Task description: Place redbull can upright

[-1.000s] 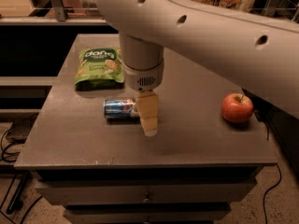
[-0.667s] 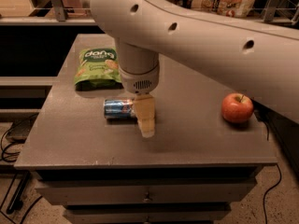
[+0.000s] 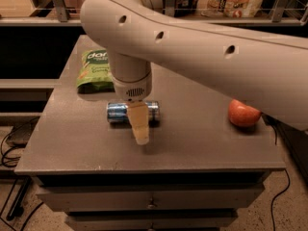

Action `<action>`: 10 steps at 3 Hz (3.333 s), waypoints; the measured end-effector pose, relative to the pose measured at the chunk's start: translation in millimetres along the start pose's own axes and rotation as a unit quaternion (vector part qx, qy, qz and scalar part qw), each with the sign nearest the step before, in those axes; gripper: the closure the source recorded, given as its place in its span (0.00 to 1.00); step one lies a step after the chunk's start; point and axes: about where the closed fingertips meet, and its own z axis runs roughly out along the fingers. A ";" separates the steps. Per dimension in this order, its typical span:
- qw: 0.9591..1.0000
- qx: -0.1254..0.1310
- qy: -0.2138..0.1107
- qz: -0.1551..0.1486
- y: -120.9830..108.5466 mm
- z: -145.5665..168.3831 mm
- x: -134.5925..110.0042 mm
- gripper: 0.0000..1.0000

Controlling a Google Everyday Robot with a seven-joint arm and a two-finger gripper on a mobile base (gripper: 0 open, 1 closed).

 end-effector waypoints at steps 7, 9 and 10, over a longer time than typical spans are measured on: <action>0.987 0.042 -0.157 -0.006 2.2 -66.1 -15.2 1.00; 0.938 0.094 -0.333 -0.011 -1.8 -95.7 1.5 1.00; 0.906 0.105 -0.409 -0.009 -5.6 -105.8 1.6 1.00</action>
Offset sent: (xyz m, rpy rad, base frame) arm -0.0032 0.0313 -0.0154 0.0105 0.0608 0.0398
